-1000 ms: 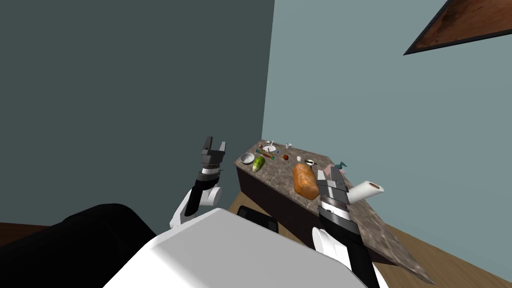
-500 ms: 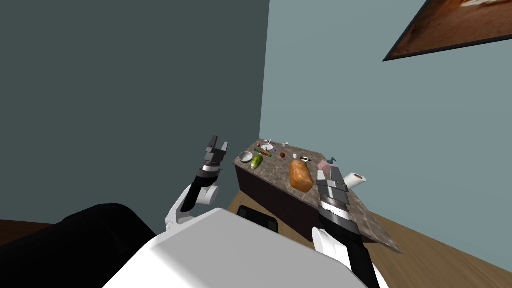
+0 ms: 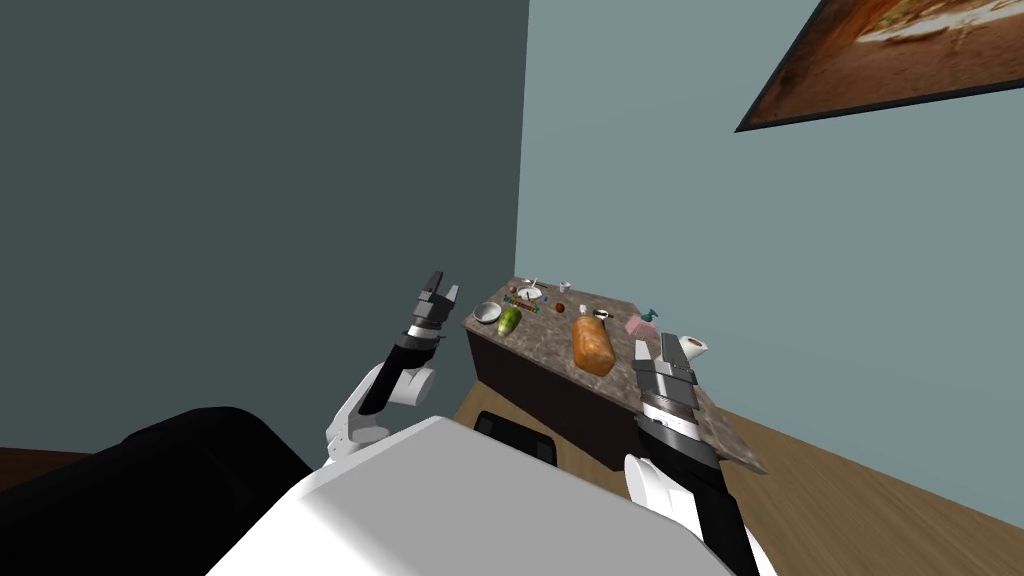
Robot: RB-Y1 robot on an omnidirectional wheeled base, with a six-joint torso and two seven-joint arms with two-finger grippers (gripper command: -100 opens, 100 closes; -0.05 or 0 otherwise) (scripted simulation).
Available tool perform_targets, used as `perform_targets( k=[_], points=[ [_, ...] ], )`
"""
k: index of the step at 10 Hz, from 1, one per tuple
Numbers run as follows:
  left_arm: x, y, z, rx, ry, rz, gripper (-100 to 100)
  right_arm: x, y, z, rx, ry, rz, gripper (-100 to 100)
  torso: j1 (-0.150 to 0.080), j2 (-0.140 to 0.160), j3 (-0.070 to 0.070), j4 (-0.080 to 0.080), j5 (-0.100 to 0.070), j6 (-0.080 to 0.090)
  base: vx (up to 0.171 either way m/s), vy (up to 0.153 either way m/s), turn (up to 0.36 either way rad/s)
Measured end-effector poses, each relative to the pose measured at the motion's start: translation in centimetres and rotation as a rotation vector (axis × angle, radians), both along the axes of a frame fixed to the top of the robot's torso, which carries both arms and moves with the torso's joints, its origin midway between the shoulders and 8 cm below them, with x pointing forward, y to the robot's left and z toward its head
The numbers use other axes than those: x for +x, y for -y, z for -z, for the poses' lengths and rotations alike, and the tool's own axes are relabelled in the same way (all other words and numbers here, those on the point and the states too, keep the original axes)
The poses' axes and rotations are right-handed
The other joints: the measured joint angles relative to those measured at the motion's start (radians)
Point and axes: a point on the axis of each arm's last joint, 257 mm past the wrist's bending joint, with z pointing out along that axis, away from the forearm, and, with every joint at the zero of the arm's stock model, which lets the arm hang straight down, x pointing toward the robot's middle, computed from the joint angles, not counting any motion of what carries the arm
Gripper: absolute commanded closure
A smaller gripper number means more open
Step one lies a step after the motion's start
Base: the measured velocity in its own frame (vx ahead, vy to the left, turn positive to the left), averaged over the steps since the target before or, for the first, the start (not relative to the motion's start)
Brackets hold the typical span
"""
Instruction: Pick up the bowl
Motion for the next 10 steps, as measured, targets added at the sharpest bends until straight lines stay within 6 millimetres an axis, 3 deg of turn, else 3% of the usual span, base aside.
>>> perform_targets(
  k=[10],
  points=[
    [3.7, -2.1, 2.7, 0.053, -0.216, -0.038, -100, 0.0, 0.0, 0.0, 0.0, 0.0, 0.0, 0, 0.0, -0.001, 0.0, 0.0, 0.0, 0.0, -0.022, -0.021, -0.095]
  ],
)
